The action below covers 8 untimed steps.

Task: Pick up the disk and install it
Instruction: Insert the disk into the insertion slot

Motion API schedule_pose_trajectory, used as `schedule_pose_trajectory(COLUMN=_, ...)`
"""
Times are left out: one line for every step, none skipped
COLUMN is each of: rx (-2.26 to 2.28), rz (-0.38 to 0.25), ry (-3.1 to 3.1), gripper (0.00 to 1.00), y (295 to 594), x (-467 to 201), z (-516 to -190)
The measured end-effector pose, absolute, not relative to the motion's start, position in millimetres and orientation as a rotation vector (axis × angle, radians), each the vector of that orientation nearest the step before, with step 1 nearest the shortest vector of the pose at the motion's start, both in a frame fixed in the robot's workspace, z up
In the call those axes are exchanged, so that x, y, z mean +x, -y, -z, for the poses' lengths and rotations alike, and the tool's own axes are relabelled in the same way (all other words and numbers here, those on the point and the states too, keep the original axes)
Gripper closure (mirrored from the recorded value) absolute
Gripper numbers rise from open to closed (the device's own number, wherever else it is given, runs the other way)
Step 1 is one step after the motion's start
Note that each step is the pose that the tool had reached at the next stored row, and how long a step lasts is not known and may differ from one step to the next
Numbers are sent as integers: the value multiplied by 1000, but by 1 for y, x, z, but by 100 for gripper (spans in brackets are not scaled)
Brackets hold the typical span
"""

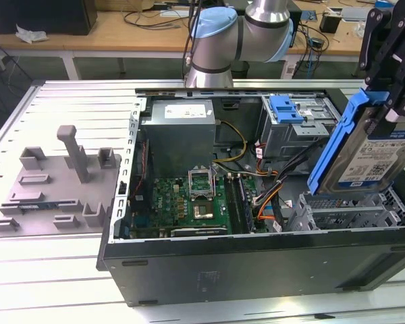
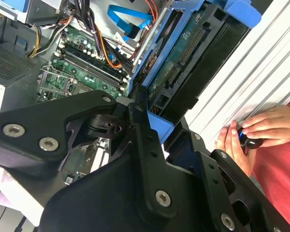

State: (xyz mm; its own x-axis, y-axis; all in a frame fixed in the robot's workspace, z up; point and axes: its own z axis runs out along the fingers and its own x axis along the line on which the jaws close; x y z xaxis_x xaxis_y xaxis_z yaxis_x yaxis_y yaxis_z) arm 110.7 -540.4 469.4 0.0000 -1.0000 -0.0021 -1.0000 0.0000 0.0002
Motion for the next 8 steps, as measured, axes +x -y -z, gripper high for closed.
schedule_pose_trajectory(rx=-2221, rz=-3, ry=-2221, gripper=63, y=540, x=111, z=-469)
schedule_pose_trajectory(rx=-2220, rz=-3, ry=-2221, gripper=63, y=540, x=111, z=-469)
schedule_pose_trajectory(rx=-2221, rz=-3, ry=-2221, gripper=63, y=540, x=111, z=-468)
schedule_pose_trajectory(rx=-2221, rz=-3, ry=-2221, gripper=63, y=541, x=111, z=-468)
schedule_pose_trajectory(rx=-2221, rz=-3, ry=-2221, gripper=63, y=541, x=111, z=-467)
schedule_pose_trajectory(rx=-2221, rz=-3, ry=-2221, gripper=63, y=541, x=111, z=-467)
schedule_pose_trajectory(rx=-2221, rz=-3, ry=-2221, gripper=63, y=541, x=111, z=-467)
schedule_pose_trajectory(rx=-2221, rz=-3, ry=-2221, gripper=63, y=541, x=111, z=-466)
